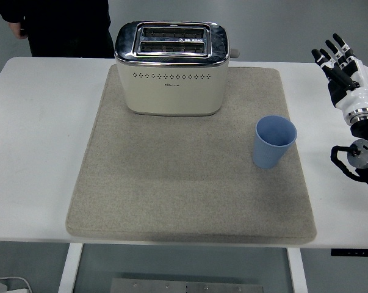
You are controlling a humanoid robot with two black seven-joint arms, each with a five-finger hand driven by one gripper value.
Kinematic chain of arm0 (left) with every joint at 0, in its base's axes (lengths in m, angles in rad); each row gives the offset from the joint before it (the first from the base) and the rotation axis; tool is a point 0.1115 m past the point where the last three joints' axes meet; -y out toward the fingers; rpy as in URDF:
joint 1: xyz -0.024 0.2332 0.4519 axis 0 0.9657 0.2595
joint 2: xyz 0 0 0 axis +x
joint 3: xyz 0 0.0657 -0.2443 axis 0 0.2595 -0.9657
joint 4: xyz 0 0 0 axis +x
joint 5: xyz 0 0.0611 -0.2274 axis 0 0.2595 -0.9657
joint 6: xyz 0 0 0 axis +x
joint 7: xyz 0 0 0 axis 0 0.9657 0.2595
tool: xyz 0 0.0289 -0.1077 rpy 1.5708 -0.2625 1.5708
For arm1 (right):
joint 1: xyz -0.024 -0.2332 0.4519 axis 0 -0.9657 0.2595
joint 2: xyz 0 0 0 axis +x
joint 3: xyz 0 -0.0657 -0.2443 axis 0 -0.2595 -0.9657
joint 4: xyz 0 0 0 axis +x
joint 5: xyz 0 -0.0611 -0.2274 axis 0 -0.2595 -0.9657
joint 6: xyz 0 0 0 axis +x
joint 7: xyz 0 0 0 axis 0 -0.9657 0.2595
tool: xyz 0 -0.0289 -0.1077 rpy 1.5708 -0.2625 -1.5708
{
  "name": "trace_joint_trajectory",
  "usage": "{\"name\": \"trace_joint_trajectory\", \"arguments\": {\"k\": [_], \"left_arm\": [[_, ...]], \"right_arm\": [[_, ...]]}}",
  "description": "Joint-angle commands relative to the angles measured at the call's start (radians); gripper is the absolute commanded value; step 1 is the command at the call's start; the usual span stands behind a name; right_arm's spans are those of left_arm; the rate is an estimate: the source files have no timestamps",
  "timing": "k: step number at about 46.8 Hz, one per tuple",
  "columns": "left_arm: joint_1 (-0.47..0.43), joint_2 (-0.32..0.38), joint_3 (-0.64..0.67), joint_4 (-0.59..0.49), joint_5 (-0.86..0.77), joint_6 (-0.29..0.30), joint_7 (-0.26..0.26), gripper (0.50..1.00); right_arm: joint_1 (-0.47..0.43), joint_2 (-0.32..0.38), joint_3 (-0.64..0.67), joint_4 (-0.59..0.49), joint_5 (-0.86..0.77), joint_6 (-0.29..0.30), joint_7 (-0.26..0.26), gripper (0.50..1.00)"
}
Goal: Put the water cup in front of the bread machine
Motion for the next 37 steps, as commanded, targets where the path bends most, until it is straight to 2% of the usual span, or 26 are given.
{"name": "trace_joint_trajectory", "arguments": {"k": [1,37], "left_arm": [[-0.001,0.000,-0.002,0.001,-0.003,0.003,0.000,1.000],[-0.001,0.000,0.000,0.006,0.000,0.012,0.000,1.000]], "right_arm": [[0.000,0.001,0.000,0.000,0.000,0.000,0.000,0.917],[-0.009,0.001,-0.002,0.000,0.000,0.009,0.000,0.917]]}}
